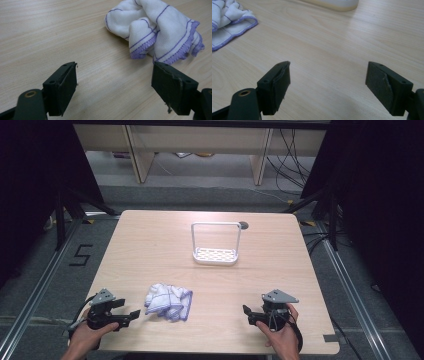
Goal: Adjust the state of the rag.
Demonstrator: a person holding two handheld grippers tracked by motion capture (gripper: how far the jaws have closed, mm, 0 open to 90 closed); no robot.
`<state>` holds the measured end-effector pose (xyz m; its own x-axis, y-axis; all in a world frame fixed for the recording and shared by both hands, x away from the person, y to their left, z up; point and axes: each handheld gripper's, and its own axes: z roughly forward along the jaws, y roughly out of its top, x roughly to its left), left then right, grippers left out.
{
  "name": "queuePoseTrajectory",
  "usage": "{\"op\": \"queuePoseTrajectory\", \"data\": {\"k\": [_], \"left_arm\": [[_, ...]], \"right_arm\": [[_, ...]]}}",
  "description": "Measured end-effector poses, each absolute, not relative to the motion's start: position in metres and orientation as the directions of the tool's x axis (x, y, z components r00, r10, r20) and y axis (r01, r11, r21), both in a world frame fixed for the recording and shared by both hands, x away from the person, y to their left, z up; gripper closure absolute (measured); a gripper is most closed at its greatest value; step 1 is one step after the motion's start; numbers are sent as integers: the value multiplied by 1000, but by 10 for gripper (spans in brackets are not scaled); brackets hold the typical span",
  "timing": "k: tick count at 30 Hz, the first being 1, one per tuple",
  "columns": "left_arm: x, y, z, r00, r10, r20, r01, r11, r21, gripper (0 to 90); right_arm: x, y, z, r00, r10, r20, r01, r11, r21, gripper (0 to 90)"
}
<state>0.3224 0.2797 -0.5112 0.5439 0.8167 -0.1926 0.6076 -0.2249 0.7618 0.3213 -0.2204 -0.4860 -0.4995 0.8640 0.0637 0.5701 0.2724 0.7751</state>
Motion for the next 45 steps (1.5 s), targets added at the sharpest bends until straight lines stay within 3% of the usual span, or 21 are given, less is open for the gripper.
{"op": "queuePoseTrajectory", "data": {"k": [4, 8, 9, 17, 24, 38, 42, 43, 44, 45], "left_arm": [[322, 281, -509, 560, 809, -179, 610, -257, 749, 199], [321, 275, -509, 557, 804, -208, 593, -210, 777, 199], [321, 277, -507, 576, 796, -187, 592, -248, 767, 200], [317, 268, -501, 569, 791, -226, 576, -186, 796, 217], [312, 258, -495, 600, 761, -247, 548, -165, 820, 288], [320, 222, -496, 673, 725, -148, 493, -290, 820, 374], [323, 215, -497, 695, 717, -60, 466, -386, 796, 514], [324, 214, -496, 700, 714, -20, 442, -410, 798, 589], [325, 212, -493, 695, 718, -10, 416, -391, 821, 727], [325, 212, -493, 695, 718, -10, 416, -391, 821, 771]], "right_arm": [[323, -221, -488, -501, 863, 67, 573, 273, 773, 212], [322, -220, -487, -509, 858, 71, 576, 278, 769, 215], [322, -219, -487, -503, 861, 69, 580, 278, 766, 216], [322, -219, -487, -514, 854, 78, 581, 280, 765, 218], [322, -219, -487, -504, 862, 55, 566, 282, 775, 220], [322, -218, -487, -512, 857, 60, 571, 288, 769, 223], [322, -218, -488, -516, 854, 61, 572, 291, 767, 226], [322, -218, -489, -518, 853, 64, 570, 289, 769, 229], [323, -218, -489, -517, 853, 71, 569, 281, 772, 230], [323, -218, -489, -517, 853, 71, 569, 281, 772, 230]]}}
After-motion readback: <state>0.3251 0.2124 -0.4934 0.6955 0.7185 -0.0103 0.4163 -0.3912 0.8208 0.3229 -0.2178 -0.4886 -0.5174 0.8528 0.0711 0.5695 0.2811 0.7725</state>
